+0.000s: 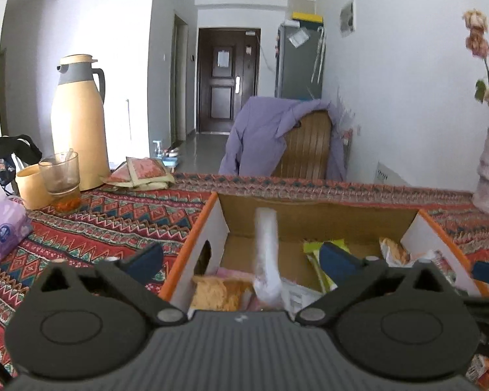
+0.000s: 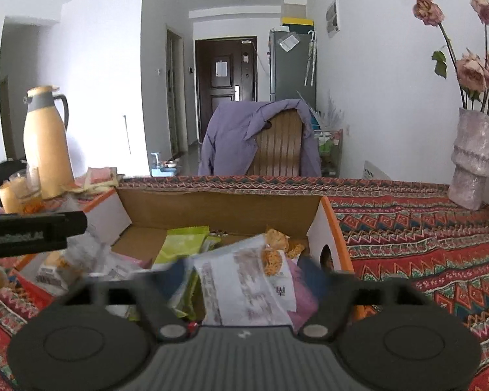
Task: Organize snacks
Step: 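Move both tools back to the snack pile, then grasp a cracker packet with the right gripper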
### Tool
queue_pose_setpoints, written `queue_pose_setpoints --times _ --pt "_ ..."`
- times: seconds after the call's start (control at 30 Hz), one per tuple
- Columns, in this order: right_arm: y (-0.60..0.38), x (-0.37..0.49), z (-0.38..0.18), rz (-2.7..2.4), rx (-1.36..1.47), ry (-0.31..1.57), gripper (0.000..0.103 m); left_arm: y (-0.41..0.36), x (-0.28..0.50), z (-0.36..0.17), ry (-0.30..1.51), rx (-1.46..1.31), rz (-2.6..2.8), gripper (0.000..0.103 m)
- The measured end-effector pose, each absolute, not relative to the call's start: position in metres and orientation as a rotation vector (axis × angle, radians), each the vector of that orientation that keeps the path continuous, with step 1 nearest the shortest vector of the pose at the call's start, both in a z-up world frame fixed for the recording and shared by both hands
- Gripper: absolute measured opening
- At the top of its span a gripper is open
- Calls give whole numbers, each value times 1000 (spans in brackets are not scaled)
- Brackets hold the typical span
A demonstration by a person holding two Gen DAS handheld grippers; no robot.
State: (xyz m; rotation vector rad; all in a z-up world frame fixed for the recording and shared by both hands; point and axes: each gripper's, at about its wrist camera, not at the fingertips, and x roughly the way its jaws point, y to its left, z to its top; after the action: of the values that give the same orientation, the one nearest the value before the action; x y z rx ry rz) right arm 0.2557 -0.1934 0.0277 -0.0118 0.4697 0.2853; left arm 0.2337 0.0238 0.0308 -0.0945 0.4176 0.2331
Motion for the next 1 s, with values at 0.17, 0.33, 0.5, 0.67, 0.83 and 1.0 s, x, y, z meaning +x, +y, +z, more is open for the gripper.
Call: queue_pose_setpoints --times 0.17,0.33,0.5,0.67,0.83,1.0 --pt "-205 245 36 306 5 451 102 31 224 36 424 -131 206 103" --pt "-222 226 43 302 -2 423 103 37 202 41 421 -161 185 103" --pt "-244 204 41 285 -25 432 103 39 175 36 444 -162 157 103" --pt "-261 194 25 251 -82 495 103 40 159 18 530 -146 151 103" --pt "-271 195 4 233 -105 575 103 41 144 -3 591 -160 116 103" --pt "-271 208 -11 222 -106 656 103 43 138 -21 603 -153 124 103"
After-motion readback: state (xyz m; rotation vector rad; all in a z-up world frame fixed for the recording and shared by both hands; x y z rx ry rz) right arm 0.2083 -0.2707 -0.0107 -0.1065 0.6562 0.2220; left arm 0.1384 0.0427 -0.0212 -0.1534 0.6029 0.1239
